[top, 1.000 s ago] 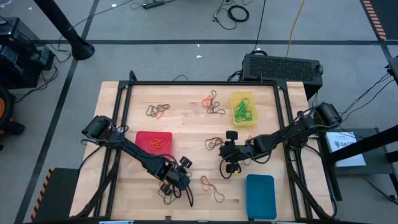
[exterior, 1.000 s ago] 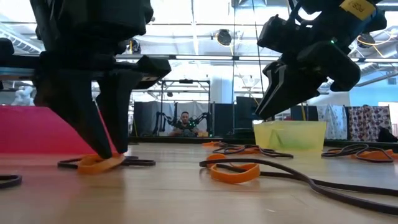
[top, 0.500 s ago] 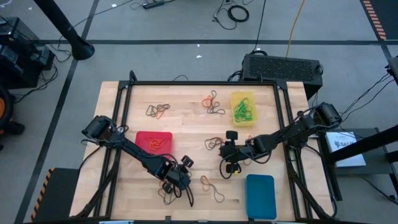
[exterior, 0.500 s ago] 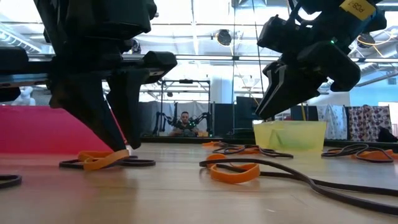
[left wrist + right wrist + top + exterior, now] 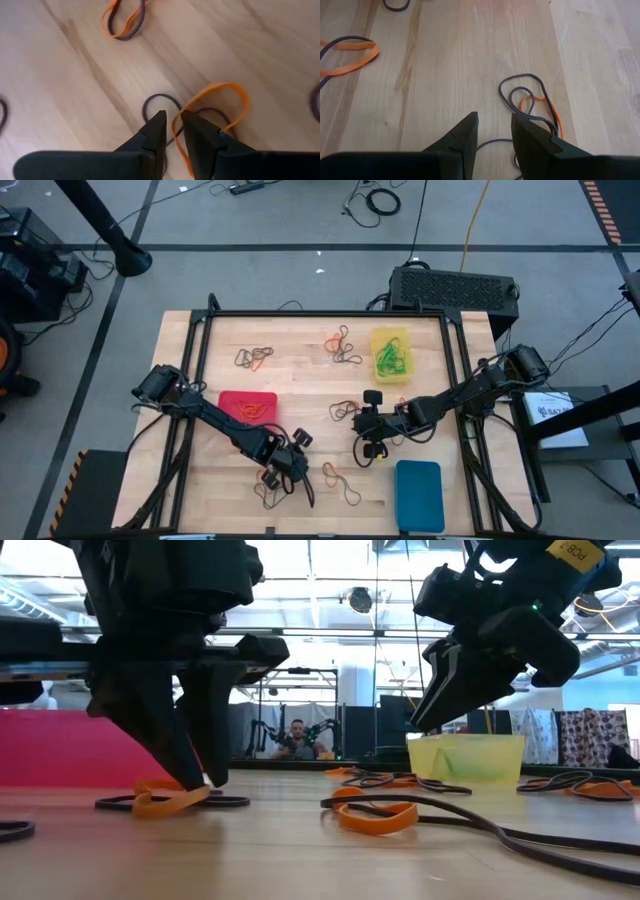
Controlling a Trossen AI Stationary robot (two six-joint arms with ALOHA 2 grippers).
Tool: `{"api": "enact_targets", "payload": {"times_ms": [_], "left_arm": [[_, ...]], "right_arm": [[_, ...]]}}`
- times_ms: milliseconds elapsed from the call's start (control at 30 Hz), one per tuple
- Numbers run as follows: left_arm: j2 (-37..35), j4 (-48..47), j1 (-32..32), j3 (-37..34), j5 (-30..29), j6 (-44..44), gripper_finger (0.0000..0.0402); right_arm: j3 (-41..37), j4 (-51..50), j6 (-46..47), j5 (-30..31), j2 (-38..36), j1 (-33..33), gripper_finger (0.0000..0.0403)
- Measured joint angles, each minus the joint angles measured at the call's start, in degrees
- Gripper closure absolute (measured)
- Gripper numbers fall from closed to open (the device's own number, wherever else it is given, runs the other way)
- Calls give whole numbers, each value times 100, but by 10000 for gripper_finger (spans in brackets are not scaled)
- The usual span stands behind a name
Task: Sort rubber bands into baskets
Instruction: Put the orange rubber band into the pink bin
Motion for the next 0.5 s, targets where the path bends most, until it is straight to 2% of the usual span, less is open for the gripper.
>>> {"api": "enact_targets", "payload": {"times_ms": [133, 500], "left_arm": [[4, 2, 0, 0, 220, 0, 329], [92, 26, 9, 4, 223, 2, 330]], "right_arm": [[0, 0, 0, 0, 0, -1, 291], [0, 2, 0, 0, 0, 0, 291]]}}
